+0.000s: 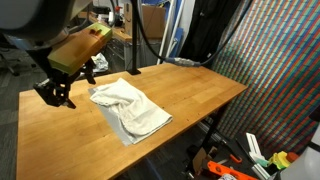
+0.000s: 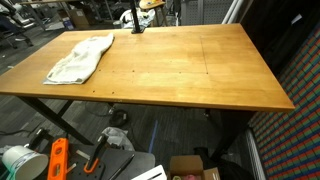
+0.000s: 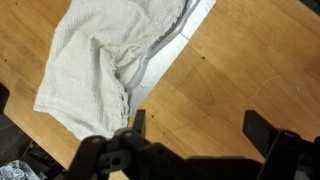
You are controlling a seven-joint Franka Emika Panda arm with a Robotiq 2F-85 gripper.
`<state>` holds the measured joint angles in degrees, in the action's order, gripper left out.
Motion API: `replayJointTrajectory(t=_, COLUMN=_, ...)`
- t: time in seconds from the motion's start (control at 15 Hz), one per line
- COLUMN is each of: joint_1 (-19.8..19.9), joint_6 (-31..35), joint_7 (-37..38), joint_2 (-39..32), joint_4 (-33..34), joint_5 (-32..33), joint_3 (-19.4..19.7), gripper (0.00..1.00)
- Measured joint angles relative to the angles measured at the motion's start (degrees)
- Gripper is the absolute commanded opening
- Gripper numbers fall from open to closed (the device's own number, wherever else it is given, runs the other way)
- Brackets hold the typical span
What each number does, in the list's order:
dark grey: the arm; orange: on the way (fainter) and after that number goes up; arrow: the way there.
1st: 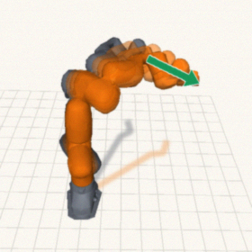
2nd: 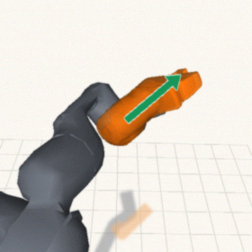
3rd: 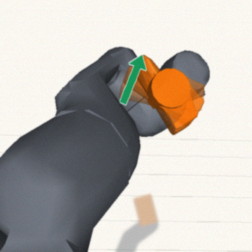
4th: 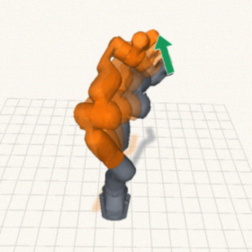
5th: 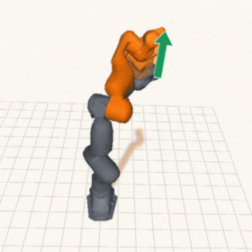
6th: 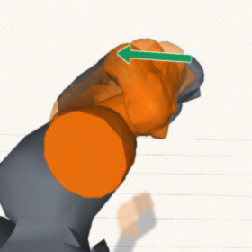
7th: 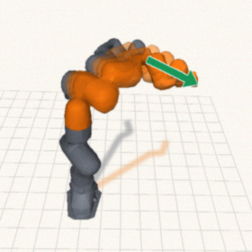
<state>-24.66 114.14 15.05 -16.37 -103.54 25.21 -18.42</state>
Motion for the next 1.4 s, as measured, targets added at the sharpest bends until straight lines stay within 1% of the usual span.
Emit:
replayJointTrajectory(t=0.2, joint_1=-1.74, joint_6=-1.47, joint_7=2.47, joint_2=-7.70, joint_4=8.51, joint_5=0.71, joint_3=1.94, gripper=1.00)
replayJointTrajectory(t=0.4, joint_1=-2.32, joint_6=-3.75, joint_7=2.94, joint_2=-14.99, joint_4=16.80, joint_5=-0.13, joint_3=4.84, gripper=1.00)
replayJointTrajectory(t=0.6, joint_1=-2.17, joint_6=-5.36, joint_7=2.74, joint_2=-20.98, joint_4=24.44, joint_5=-3.00, joint_3=7.65, gripper=1.00)
replayJointTrajectory(t=0.73, joint_1=-1.73, joint_6=-5.81, joint_7=2.68, joint_2=-23.99, joint_4=28.41, joint_5=-4.87, joint_3=9.19, gripper=1.00)
replayJointTrajectory(t=1.07, joint_1=-0.14, joint_6=-6.37, joint_7=2.57, joint_2=-28.65, joint_4=34.54, joint_5=-7.99, joint_3=11.67, gripper=1.00)
replayJointTrajectory(t=1.4, joint_1=0.57, joint_6=-6.06, joint_7=3.26, joint_2=-31.11, joint_4=35.80, joint_5=-8.34, joint_3=12.89, gripper=1.00)
